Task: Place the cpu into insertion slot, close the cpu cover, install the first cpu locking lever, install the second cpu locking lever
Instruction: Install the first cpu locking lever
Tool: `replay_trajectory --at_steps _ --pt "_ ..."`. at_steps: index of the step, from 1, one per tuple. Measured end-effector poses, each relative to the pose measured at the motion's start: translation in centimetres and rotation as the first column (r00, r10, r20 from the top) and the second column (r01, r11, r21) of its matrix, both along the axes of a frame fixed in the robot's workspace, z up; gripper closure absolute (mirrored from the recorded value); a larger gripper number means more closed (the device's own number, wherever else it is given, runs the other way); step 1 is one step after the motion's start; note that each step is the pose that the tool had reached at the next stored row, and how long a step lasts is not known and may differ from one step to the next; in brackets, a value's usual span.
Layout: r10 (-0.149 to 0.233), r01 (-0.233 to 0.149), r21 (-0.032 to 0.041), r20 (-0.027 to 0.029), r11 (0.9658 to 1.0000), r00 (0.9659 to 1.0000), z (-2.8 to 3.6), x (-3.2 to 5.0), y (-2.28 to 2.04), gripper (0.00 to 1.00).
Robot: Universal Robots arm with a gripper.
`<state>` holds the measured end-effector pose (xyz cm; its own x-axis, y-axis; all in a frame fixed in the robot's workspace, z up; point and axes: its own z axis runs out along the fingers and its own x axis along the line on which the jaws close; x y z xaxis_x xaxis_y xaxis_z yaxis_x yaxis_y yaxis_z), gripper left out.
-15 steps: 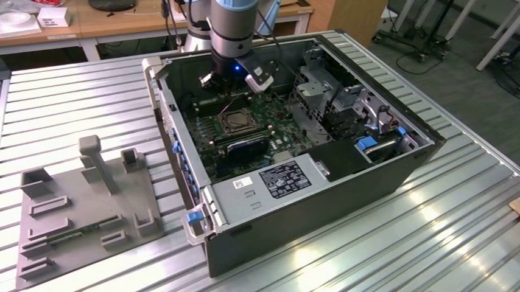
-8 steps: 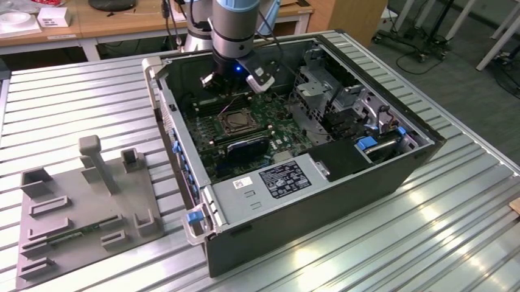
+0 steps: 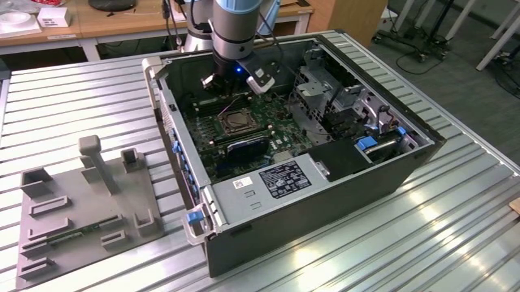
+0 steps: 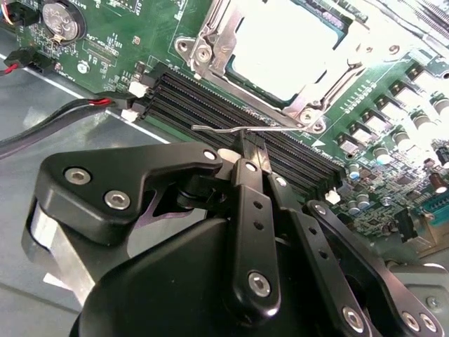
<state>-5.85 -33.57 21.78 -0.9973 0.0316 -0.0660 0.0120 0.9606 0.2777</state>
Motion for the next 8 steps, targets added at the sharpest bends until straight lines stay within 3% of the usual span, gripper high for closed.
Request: replay_trajectory --at_steps 8 --pt "0.000 0.000 0.0003 0.0001 1.0000 1.0000 -0.02 0.06 -0.03 0.89"
